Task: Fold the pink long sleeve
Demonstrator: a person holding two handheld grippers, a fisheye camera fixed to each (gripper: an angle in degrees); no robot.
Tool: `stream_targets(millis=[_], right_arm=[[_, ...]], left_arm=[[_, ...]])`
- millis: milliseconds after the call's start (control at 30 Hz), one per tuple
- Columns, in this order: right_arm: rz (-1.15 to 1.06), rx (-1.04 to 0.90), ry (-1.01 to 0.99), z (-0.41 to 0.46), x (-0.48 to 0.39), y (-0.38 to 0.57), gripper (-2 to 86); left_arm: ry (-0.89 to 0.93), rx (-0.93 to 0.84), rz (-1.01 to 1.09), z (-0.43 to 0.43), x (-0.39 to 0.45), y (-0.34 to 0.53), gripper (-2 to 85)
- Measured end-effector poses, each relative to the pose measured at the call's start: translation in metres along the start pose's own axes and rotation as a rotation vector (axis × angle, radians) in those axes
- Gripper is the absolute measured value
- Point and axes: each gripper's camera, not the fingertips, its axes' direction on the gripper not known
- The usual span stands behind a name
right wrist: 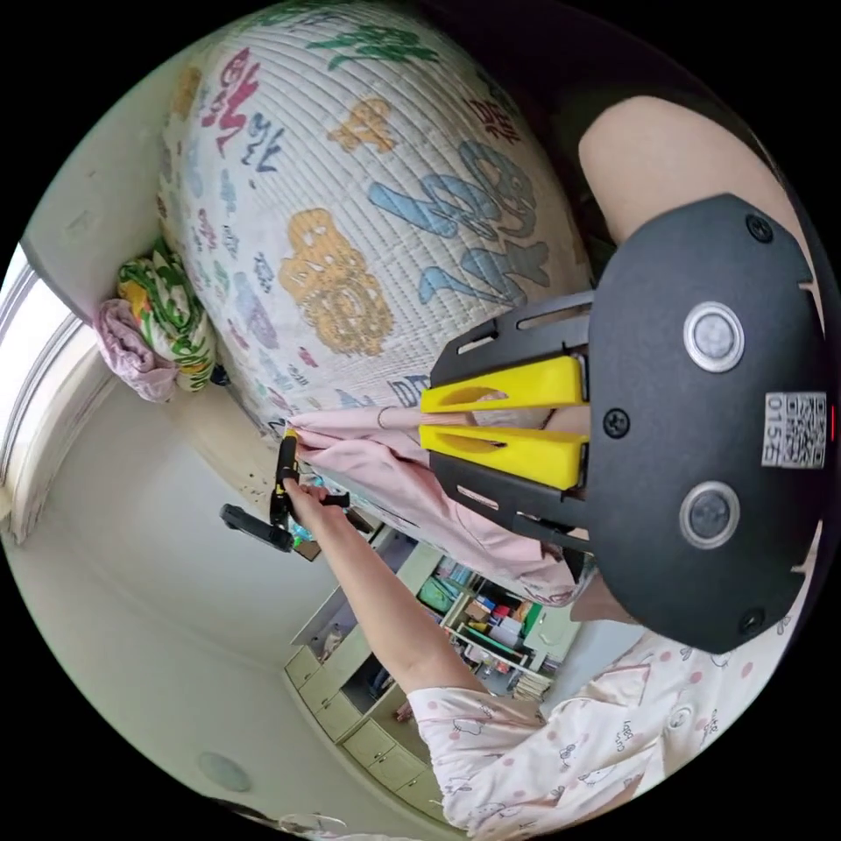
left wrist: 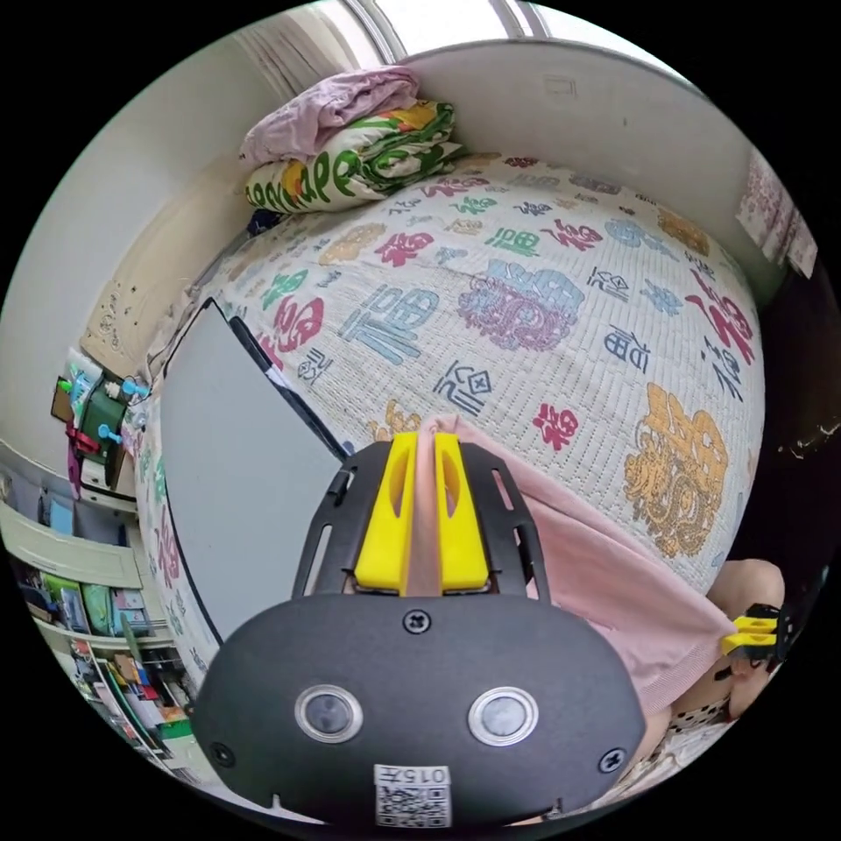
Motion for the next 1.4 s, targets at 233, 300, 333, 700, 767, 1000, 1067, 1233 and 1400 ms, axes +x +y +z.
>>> stream_targets(millis=[233,300,333,700,767,1000,1067,1233,1400], right_arm=[[-0.183,0.228,0.122,-0.070,-0.045,0.012,1.1],[-0.272,0.226,0.069,-0.079,-0.074,0.031,1.1],[-0.338,0.209,0.024,-0.080,-0.096,0.049,1.2],[-0.712,-0.327,-0.431,0.119,-0.235,0.280,1.6],[-0.745,-0.417,-0.440,0.162,-0.243,0.326,1.7],[-0.831,-0.638,-0.262,0.261,-0.231,0.432,2.1],[-0.787,-0.656,-0.282,0.268,-0.216,0.426,2.2],[-0.785,-0.720,-0.241,0.300,-0.197,0.434,2.5],[-0.862,-0.769,-0.170,0.327,-0.199,0.443,2.7]], left_arm=[[0.177,0.318,-0.127,-0.133,-0.073,0.030,1.8],[0.259,0.405,-0.159,-0.168,-0.115,0.081,1.8],[0.277,0.427,-0.170,-0.176,-0.127,0.099,1.8],[0.248,0.566,-0.561,-0.144,-0.325,0.646,1.6],[0.222,0.481,-0.656,-0.101,-0.337,0.712,1.5],[0.244,0.457,-0.824,-0.032,-0.331,0.850,1.6],[0.167,0.532,-0.964,-0.038,-0.332,0.899,2.8],[0.434,0.556,-0.931,-0.013,-0.332,0.920,12.0],[0.467,0.406,-0.784,0.025,-0.298,0.889,4.6]])
